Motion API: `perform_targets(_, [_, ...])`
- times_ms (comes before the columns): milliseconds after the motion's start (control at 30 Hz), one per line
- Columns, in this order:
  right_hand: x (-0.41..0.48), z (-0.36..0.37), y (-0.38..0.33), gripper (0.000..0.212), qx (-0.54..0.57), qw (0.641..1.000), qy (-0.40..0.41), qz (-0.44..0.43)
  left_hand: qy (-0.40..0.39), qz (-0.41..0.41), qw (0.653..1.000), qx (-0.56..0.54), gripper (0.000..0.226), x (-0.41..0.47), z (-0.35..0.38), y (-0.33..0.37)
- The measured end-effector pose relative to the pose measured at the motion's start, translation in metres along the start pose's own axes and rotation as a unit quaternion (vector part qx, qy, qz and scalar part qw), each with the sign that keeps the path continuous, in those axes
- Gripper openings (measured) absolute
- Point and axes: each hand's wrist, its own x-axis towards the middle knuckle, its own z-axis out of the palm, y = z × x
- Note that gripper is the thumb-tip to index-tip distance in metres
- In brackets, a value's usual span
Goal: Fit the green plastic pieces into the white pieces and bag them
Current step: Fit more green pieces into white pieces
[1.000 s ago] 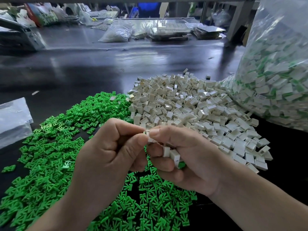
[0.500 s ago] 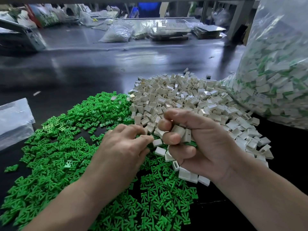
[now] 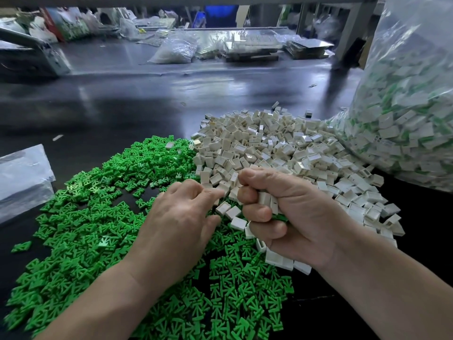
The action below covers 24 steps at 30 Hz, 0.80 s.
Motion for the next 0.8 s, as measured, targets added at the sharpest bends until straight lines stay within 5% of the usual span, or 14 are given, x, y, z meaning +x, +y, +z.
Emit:
perform_targets(333, [0.001,-0.004,-0.001,0.012,-0.009,1.000,-0.002,-0.003,-0.026,0.004,1.000,0.010,0.021,-0.002,-0.001,0.002])
perform_targets(500, [0.001,-0.003,0.000,0.019,-0.048,0.999,-0.005,-0.014,0.062,-0.036,0.992,-0.101,0.028,0.001,-0.007,0.003])
perform_targets(633, [0.001,-0.004,0.004,0.017,-0.148,0.988,0.030,-0.038,0.094,-0.117,0.917,-0.369,0.022,-0.003,-0.018,0.007])
perform_targets(800, [-0.002,0.004,0.012,0.013,-0.215,0.976,0.008,-0.039,0.081,-0.114,0.841,-0.523,0.023,-0.005,-0.019,0.012])
